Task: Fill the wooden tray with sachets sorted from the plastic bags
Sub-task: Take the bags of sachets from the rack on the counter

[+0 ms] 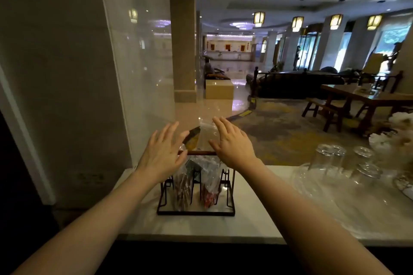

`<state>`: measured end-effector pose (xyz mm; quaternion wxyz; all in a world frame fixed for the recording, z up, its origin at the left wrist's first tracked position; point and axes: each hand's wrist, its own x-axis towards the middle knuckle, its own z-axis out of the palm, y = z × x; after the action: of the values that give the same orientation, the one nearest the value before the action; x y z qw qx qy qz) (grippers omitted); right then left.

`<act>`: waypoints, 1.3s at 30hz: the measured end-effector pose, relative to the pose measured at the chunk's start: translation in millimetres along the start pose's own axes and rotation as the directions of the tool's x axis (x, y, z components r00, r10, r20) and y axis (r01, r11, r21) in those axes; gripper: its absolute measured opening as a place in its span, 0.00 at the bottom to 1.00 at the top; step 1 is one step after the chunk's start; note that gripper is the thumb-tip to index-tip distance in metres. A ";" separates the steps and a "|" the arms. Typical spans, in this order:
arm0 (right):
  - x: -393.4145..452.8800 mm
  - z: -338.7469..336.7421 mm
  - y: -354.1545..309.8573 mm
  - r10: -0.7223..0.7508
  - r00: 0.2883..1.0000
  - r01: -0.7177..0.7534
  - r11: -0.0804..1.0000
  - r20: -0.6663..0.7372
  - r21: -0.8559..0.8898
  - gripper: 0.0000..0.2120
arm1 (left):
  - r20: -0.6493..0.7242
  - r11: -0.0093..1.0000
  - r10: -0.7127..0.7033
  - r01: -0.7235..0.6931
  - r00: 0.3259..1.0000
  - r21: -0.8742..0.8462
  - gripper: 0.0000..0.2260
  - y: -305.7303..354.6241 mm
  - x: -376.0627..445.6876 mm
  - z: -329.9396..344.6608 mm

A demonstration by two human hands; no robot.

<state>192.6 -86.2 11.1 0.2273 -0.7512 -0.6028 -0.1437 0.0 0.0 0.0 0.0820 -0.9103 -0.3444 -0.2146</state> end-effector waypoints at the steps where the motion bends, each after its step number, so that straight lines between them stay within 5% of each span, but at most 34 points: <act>1: 1.9 2.8 0.2 0.012 1.000 -0.012 1.000 0.010 0.022 0.31 | 0.059 1.000 -0.003 0.004 0.998 -0.015 0.25 -0.5 -1.6 5.3; 5: 12.1 15.8 3.6 0.059 0.998 -0.060 0.997 0.039 0.037 0.31 | 0.194 0.999 0.037 -0.037 0.980 -0.003 0.26 -4.7 -5.4 31.0; 9: 24.8 19.2 7.4 0.120 0.993 -0.119 0.990 -0.005 0.080 0.31 | 0.184 0.997 0.051 -0.059 0.982 0.042 0.28 -6.3 -3.6 40.0; 13: 39.2 20.6 14.5 0.183 0.968 -0.216 0.956 0.172 0.201 0.34 | 0.186 0.994 0.075 -0.088 0.980 0.061 0.29 -8.5 -5.6 43.9; 18: 38.3 25.0 12.5 0.071 0.959 -0.129 0.971 0.274 0.201 0.12 | 0.161 0.989 0.128 -0.137 0.979 0.047 0.28 -12.2 -6.1 44.3; 24: 45.1 11.5 2.4 0.051 0.996 -0.071 0.945 0.069 0.321 0.13 | 0.189 0.973 0.205 -0.220 0.960 0.065 0.35 -20.2 -13.6 42.0; 28: 51.1 -15.5 -12.4 -0.069 0.996 0.079 0.967 -0.048 0.242 0.11 | 0.153 0.960 0.222 -0.243 0.963 0.136 0.26 -20.1 -15.9 43.2; 30: 52.3 -31.9 -18.2 -0.003 0.986 0.050 0.959 -0.167 0.279 0.10 | 0.161 0.966 0.204 -0.225 0.966 0.126 0.23 -17.0 -16.5 42.8; 34: 50.2 -81.7 -24.8 0.163 0.920 0.063 0.837 -0.357 0.543 0.10 | 0.116 0.964 0.223 -0.237 0.968 0.125 0.17 -16.3 -19.3 42.4; 37: 33.7 -104.7 -24.1 0.170 0.925 0.151 0.656 -0.341 0.739 0.10 | 0.069 0.980 0.185 -0.189 0.980 0.061 0.08 -13.3 -18.1 43.8; 39: 16.8 -100.2 -22.0 0.181 0.940 0.099 0.667 -0.290 0.738 0.10 | 0.062 0.992 0.129 -0.128 0.990 -0.015 0.06 -9.0 -15.6 44.0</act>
<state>181.0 -120.0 108.7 0.6167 -0.5702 -0.5427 -0.0076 -1.7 10.6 -46.3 0.0800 -0.9372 -0.2864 -0.1821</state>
